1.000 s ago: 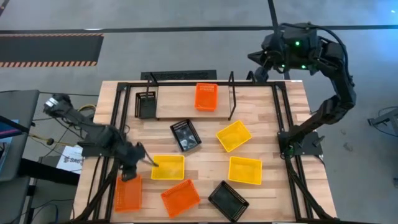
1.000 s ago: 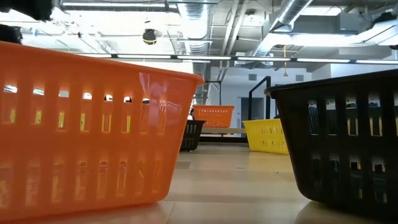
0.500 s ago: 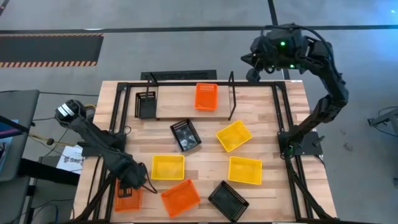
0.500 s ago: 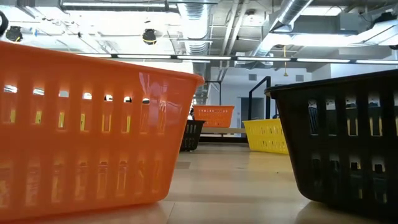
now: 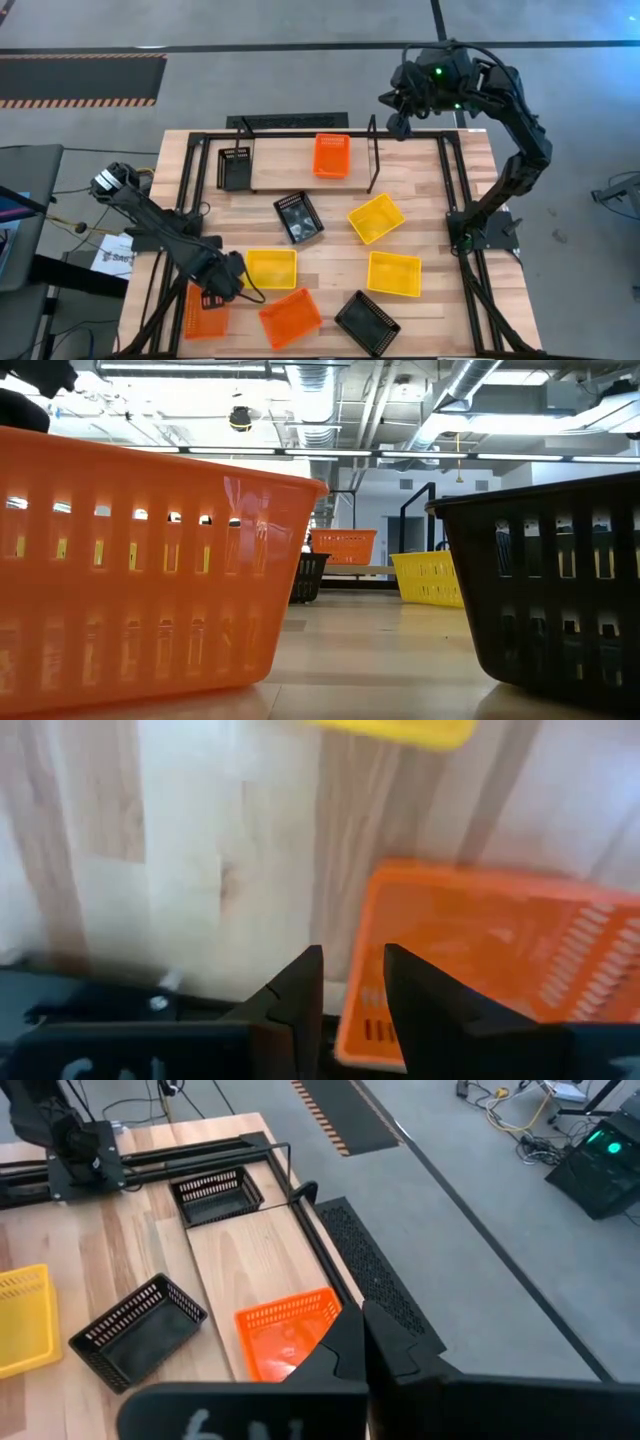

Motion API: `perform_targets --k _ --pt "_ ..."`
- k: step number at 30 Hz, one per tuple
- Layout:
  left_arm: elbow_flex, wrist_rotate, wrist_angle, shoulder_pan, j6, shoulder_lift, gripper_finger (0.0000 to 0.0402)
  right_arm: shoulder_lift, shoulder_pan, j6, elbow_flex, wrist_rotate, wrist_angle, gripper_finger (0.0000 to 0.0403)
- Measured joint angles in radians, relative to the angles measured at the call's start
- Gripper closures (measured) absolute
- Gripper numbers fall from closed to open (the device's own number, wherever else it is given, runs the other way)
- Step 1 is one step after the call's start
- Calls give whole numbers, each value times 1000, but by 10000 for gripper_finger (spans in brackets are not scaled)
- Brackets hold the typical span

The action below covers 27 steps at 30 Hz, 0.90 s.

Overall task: Stack baskets on shelf by color
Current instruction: Stack the left orange bin on top of the orange bin on the shelf

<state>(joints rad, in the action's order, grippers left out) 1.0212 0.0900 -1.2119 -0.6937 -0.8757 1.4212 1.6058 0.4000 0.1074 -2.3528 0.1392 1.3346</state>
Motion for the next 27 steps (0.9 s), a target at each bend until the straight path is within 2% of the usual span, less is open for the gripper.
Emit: perform_targets --k 13,27 --pt "-47 25 96 -14 79 1 308 -4 0 25 0 -9 1 400" --pt "-110 83 111 -19 89 5 308 -4 0 35 0 -11 19 400"
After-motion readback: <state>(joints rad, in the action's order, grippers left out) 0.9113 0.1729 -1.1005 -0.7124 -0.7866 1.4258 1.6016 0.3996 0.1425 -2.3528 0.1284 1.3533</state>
